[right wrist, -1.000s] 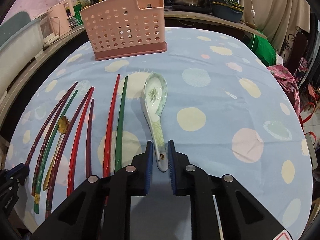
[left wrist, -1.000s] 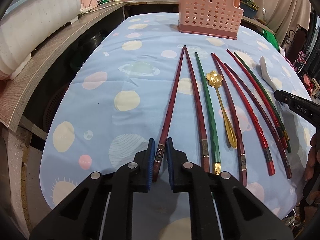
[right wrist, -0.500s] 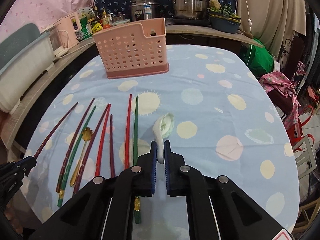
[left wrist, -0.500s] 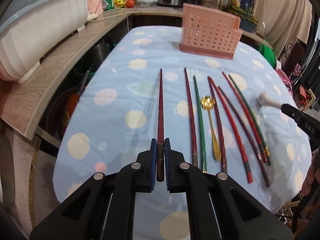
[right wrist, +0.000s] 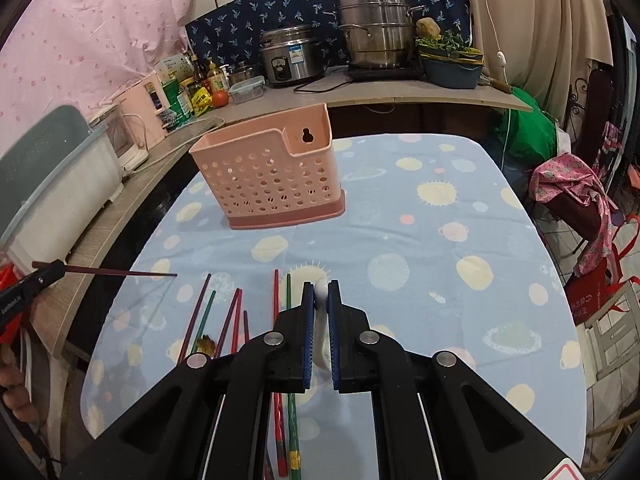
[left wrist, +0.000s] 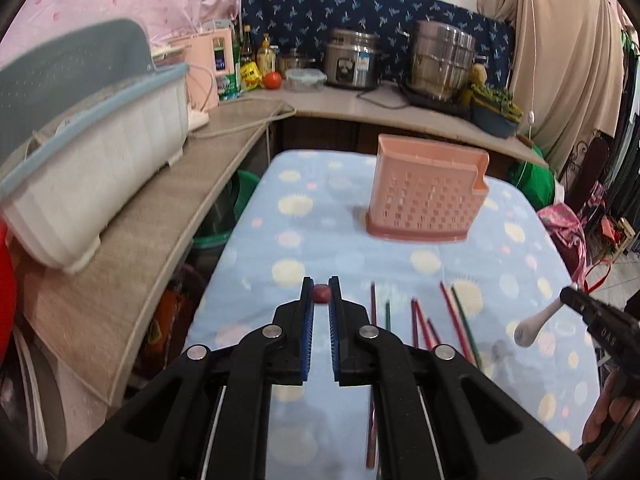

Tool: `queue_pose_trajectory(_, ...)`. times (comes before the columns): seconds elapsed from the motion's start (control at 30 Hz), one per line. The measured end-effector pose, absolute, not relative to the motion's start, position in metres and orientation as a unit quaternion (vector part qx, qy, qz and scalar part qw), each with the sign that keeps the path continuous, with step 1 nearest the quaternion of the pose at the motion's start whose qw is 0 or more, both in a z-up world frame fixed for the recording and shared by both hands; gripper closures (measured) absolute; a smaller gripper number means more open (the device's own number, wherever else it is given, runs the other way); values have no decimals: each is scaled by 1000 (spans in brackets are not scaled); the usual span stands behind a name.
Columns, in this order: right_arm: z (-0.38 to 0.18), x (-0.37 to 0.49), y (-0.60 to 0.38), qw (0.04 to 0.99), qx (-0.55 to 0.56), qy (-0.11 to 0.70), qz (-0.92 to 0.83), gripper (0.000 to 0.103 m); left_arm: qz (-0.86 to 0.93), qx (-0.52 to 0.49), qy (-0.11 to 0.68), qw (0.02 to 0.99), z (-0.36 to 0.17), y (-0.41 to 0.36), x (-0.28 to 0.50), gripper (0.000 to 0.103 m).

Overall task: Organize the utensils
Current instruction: 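Lift the chopstick and spoon and carry both tools over the pink holder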

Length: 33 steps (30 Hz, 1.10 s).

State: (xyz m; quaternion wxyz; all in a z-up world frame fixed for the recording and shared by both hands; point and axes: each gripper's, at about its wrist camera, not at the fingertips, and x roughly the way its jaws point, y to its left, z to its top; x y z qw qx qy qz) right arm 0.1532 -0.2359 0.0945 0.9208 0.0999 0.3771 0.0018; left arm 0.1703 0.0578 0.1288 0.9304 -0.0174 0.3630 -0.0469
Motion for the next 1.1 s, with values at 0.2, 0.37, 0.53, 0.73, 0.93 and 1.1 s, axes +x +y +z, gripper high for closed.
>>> queue_pose_trajectory(0.2,117,182,-243,926,111,360,18,97,-50,-16,339,939,162,52,212,96)
queue_pose_trajectory(0.37,140,212,-251,930,126,344,36,97,-67,-23,319,945,197,43,240,96)
queue_pose_trajectory(0.53,162,252,-255,934,138,325,50,96,-91,-34,277,956,245,26,264,96)
queue_pose_trajectory(0.73,184,298,-256,941,141,300,61,96,-107,-42,226,967,288,4,291,96)
queue_pose_trajectory(0.93,174,338,-255,938,143,308,66,96,-108,-41,223,968,282,-14,325,96)
queue_pose_trajectory(1.1,142,359,-257,927,152,336,61,96,-112,-36,253,960,249,-26,353,96)
